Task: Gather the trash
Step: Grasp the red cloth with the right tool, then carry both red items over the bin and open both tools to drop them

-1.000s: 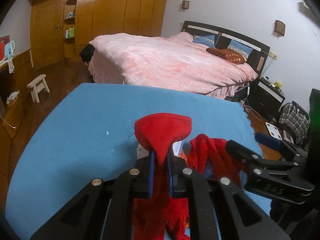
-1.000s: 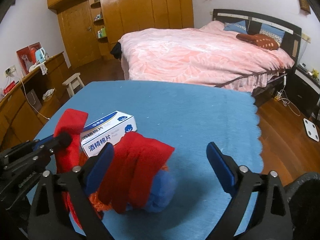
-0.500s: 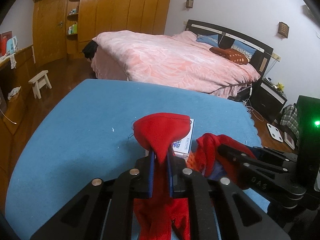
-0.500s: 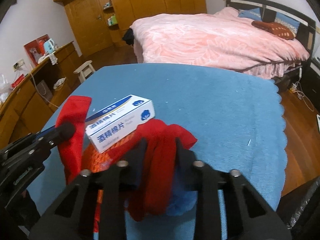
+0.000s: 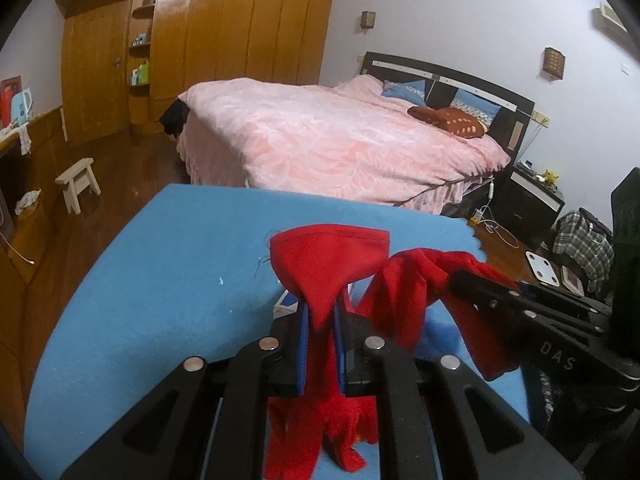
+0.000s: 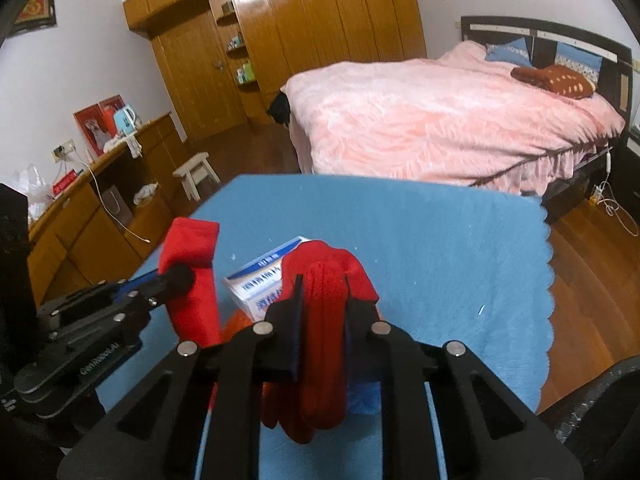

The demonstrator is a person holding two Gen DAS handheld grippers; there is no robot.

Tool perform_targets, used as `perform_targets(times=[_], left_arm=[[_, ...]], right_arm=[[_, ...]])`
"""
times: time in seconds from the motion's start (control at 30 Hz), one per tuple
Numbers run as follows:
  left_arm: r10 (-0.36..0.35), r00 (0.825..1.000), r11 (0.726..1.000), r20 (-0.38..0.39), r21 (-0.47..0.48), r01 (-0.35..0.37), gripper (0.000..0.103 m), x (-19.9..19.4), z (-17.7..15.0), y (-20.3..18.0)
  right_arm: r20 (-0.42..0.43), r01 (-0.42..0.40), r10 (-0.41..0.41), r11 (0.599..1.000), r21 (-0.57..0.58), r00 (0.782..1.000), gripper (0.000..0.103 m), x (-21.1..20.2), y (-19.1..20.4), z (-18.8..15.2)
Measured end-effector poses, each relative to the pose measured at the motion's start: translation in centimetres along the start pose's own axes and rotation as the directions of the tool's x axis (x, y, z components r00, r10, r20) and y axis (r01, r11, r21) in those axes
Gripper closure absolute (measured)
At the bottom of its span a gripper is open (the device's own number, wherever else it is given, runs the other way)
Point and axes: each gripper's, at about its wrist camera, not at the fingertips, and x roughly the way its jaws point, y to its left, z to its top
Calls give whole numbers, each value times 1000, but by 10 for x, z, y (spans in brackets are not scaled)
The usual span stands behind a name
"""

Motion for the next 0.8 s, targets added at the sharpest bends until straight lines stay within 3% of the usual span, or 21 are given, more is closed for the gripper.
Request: perform_targets(times=[0.8], left_arm=[[-87,994,996,65,39,85,92,-59,14,-44]], right_arm=[[114,-6,5,1000,11,993,91,-93,-4,3]])
